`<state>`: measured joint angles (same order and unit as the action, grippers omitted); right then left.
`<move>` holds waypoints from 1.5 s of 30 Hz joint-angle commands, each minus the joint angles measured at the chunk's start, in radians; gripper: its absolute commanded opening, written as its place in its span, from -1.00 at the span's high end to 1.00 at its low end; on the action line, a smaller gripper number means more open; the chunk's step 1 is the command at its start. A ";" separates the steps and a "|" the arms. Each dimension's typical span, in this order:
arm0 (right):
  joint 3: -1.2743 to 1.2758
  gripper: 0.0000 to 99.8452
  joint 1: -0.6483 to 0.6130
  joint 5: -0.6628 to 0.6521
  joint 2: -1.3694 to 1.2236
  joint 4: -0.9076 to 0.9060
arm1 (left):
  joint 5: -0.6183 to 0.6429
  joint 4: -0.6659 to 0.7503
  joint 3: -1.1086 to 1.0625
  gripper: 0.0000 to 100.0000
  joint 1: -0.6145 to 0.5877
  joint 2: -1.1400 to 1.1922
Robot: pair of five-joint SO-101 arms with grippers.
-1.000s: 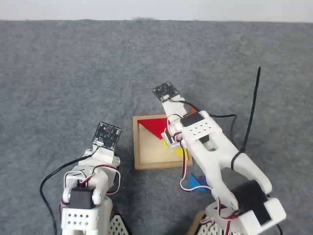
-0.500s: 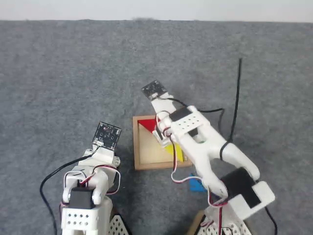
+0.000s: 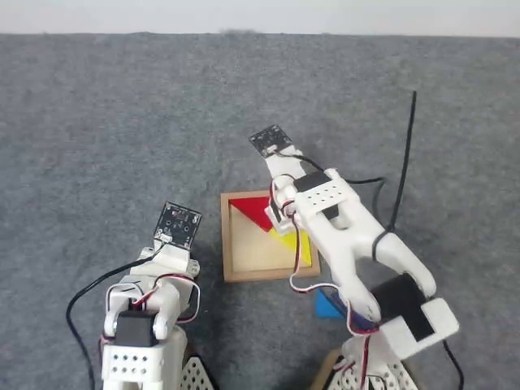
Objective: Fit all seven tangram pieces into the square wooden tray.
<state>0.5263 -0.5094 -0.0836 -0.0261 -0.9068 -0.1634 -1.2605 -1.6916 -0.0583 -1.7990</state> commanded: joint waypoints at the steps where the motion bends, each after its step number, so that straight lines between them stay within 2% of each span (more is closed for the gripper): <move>1: 0.034 0.90 0.015 -0.015 0.222 0.008 | -0.008 -0.003 0.010 0.96 -0.006 -0.017; 7: 0.146 0.90 0.160 -0.029 0.421 -0.045 | -0.008 -0.003 0.010 0.96 -0.006 -0.017; 10: 0.141 0.84 0.222 -0.114 0.372 -0.051 | -0.008 -0.003 0.010 0.96 -0.006 -0.017; 14: 0.092 0.69 0.255 -0.127 0.236 -0.022 | -0.008 -0.003 0.010 0.96 -0.006 -0.017; 18: -0.017 0.65 0.262 -0.118 0.077 -0.022 | -0.008 -0.003 0.010 0.96 -0.006 -0.017; 25: -0.224 0.65 0.255 0.014 -0.151 -0.022 | -0.008 -0.003 0.010 0.96 -0.006 -0.017; 30: -0.298 0.65 0.255 0.021 -0.266 -0.025 | -0.008 -0.003 0.010 0.96 -0.006 -0.017; 45: -0.327 0.65 0.252 0.064 -0.309 -0.077 | -0.008 -0.003 0.010 0.96 -0.006 -0.017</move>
<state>0.2225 -0.2654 -0.0391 -0.3268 -0.9467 -0.1634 -1.2605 -1.6916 -0.0583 -1.7990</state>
